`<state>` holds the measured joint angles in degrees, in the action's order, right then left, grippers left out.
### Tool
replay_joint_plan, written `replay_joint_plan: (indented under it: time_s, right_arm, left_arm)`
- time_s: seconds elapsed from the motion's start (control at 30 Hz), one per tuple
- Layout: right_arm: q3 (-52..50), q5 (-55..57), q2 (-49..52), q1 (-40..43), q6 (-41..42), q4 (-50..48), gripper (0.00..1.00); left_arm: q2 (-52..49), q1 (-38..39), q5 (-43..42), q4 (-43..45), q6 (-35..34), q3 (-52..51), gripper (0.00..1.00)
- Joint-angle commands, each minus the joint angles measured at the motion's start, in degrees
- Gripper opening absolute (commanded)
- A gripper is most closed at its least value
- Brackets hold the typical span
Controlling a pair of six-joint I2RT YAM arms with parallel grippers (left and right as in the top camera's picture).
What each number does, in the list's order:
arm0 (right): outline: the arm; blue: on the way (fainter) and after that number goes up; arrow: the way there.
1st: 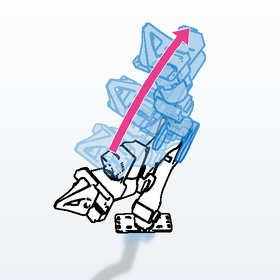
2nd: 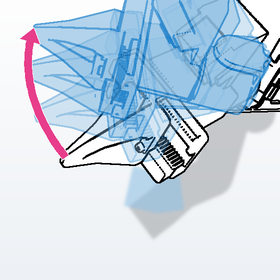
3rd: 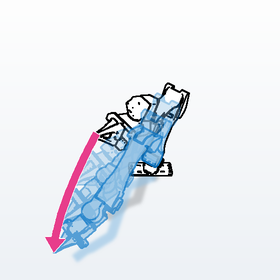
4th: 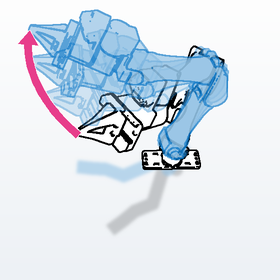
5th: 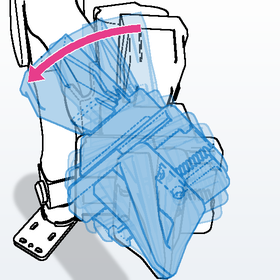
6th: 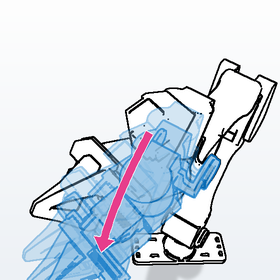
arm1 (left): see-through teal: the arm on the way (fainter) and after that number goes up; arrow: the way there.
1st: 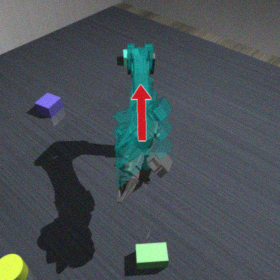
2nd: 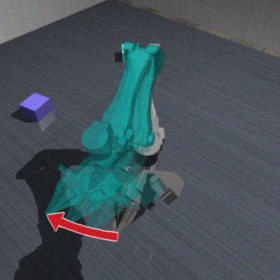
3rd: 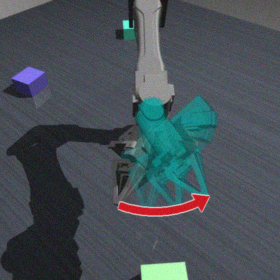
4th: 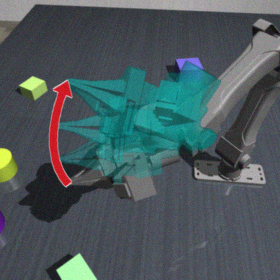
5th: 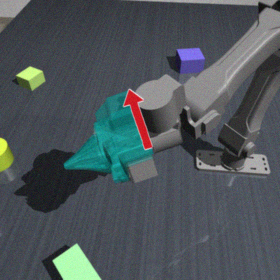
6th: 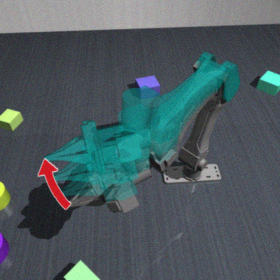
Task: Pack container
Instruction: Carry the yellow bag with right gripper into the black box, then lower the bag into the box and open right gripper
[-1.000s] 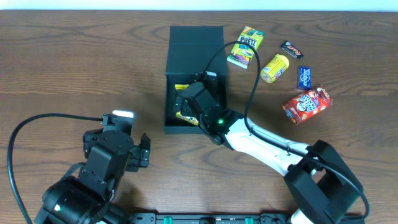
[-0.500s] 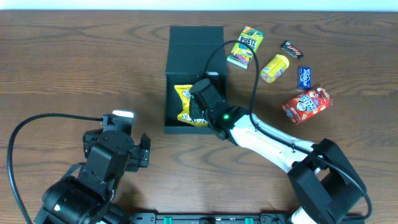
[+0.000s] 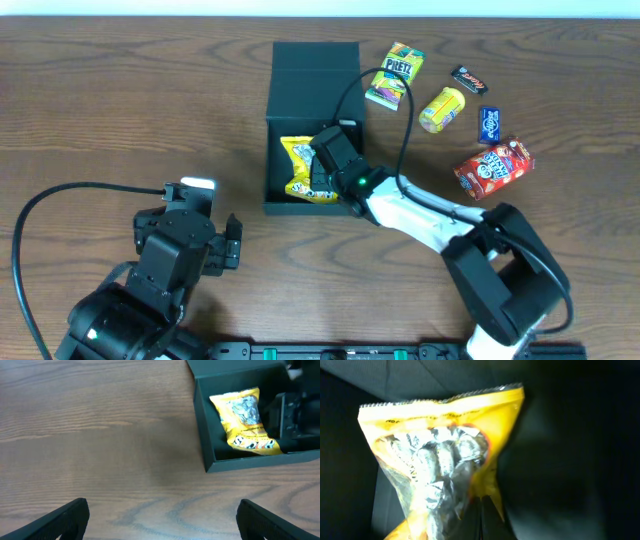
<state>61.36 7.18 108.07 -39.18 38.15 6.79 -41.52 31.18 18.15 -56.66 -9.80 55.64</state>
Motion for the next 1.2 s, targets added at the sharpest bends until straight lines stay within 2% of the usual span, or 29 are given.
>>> replay_joint_plan:
  time_s: [0.0, 0.33, 0.9, 1.17]
  right_arm:
    - [0.5, -3.9, 1.6, 0.2, 0.8, -1.8, 0.01]
    - [0.5, -9.2, 2.3, 0.1, 0.3, -6.3, 0.01]
    - [0.5, -12.6, 1.9, 0.3, 0.3, -6.2, 0.01]
    - [0.5, -12.5, -5.4, 2.4, -1.5, -6.6, 0.01]
  left_arm:
    - [0.0, -0.1, 0.0, -0.2, 0.4, 0.9, 0.95]
    - [0.0, -0.1, 0.0, -0.2, 0.4, 0.9, 0.95]
    - [0.0, -0.1, 0.0, -0.2, 0.4, 0.9, 0.95]
    - [0.0, -0.1, 0.0, -0.2, 0.4, 0.9, 0.95]
